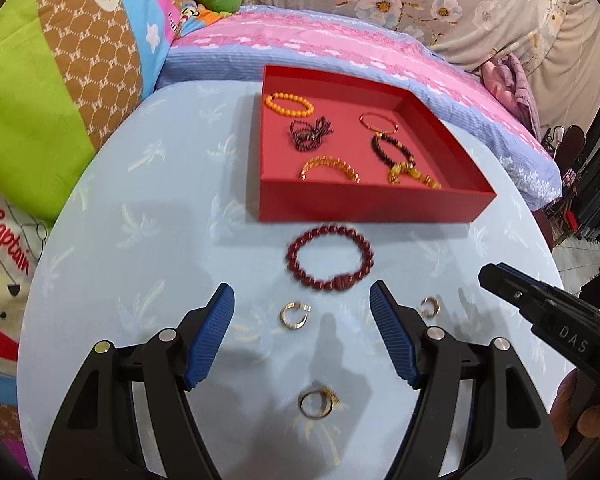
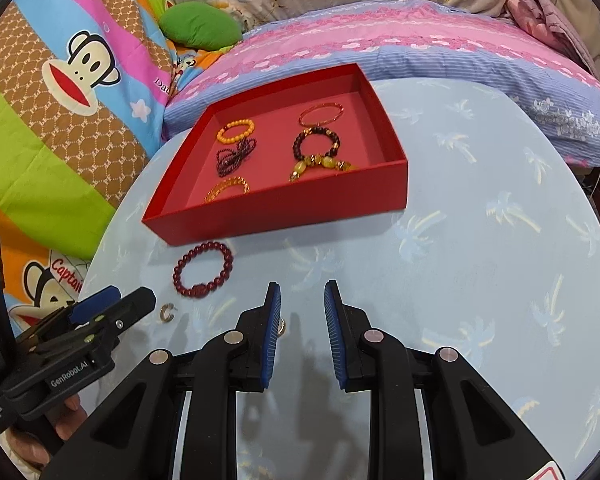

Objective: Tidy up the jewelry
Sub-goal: 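Move the right tool to the garnet bead bracelet while the left tool moves over the gold ring, then grasp the garnet bead bracelet with the right tool while the left tool grasps the gold ring, then carry the garnet bracelet and gold ring into the red box and open both tools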

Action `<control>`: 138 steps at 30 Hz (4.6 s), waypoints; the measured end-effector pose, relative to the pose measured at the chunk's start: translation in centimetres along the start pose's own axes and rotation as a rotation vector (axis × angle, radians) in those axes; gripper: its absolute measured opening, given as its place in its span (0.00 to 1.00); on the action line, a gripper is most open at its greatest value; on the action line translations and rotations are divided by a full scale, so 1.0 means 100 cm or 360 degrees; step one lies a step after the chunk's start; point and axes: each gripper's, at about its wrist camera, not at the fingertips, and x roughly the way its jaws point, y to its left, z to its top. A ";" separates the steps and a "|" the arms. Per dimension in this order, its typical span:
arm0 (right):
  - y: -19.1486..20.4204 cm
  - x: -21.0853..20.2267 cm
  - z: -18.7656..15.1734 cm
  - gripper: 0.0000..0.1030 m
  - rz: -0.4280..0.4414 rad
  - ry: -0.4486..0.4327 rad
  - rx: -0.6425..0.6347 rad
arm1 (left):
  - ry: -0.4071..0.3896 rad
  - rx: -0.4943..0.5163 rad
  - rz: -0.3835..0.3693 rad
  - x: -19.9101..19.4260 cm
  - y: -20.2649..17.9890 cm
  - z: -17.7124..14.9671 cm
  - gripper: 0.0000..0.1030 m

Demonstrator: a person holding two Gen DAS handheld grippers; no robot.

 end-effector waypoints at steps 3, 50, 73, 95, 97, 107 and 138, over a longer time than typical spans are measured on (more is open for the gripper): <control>0.005 0.002 -0.007 0.22 0.0009 0.0020 -0.0011 | 0.0025 -0.0012 0.0007 -0.001 0.004 -0.011 0.65; 0.026 0.041 -0.011 0.07 -0.0033 0.0121 -0.0130 | 0.0107 0.0038 -0.0030 -0.008 0.007 -0.048 0.65; -0.009 0.025 -0.024 0.07 -0.0019 0.0127 0.0049 | 0.0010 0.0244 -0.0097 -0.001 -0.013 -0.064 0.21; 0.020 -0.023 0.014 0.07 0.0090 -0.0089 -0.0056 | 0.0050 0.0172 -0.0189 -0.010 -0.020 -0.043 0.12; 0.020 -0.027 0.020 0.07 0.0095 -0.0110 -0.0056 | 0.0039 0.0176 -0.0186 -0.011 -0.021 -0.037 0.12; 0.017 -0.039 0.070 0.07 0.0100 -0.0241 -0.0067 | -0.0047 0.0200 -0.0217 -0.013 -0.035 0.025 0.12; -0.027 0.108 0.187 0.07 -0.0055 -0.0074 0.0077 | 0.0118 0.0212 -0.0197 0.134 -0.068 0.160 0.12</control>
